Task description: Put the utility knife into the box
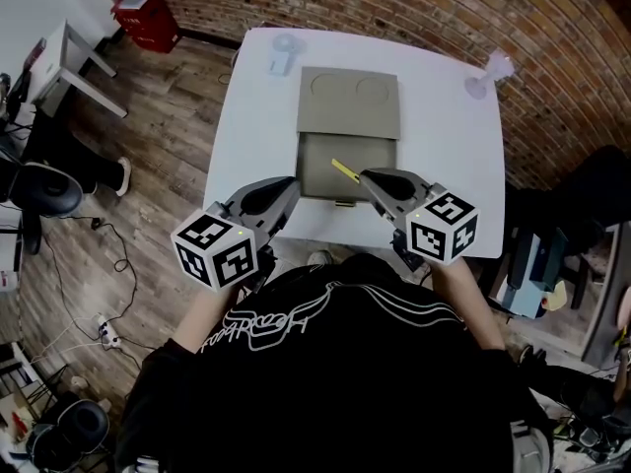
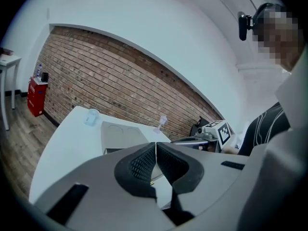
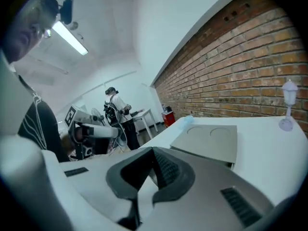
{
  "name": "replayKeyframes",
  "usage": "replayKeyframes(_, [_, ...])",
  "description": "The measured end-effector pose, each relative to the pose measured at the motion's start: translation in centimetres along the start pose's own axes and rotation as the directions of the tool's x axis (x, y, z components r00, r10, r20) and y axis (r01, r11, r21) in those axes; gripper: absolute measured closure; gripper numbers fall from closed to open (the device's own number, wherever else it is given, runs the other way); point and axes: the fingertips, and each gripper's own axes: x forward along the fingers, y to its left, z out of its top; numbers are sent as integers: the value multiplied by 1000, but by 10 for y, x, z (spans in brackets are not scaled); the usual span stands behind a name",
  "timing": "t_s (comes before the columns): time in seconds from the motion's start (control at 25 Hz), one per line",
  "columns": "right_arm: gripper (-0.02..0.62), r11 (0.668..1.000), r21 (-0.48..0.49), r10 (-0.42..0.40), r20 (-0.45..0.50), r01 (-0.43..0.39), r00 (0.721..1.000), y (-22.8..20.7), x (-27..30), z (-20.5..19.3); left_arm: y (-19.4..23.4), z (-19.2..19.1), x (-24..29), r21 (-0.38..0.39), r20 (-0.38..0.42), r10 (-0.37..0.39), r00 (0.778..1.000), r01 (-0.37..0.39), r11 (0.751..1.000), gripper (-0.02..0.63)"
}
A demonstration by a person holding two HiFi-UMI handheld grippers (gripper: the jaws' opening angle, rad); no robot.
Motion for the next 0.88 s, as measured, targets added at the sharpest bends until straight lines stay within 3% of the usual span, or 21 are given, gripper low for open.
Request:
replayKeyframes(0.44, [594, 979, -44, 203, 107, -199, 973, 51, -11, 23, -15, 9, -8, 42, 32, -54, 998, 53, 998, 574])
replayKeyframes(0.88, [594, 982, -71, 182, 134, -174, 974, 51, -13, 32, -14, 13, -6, 28, 37, -70, 997, 69, 997, 575])
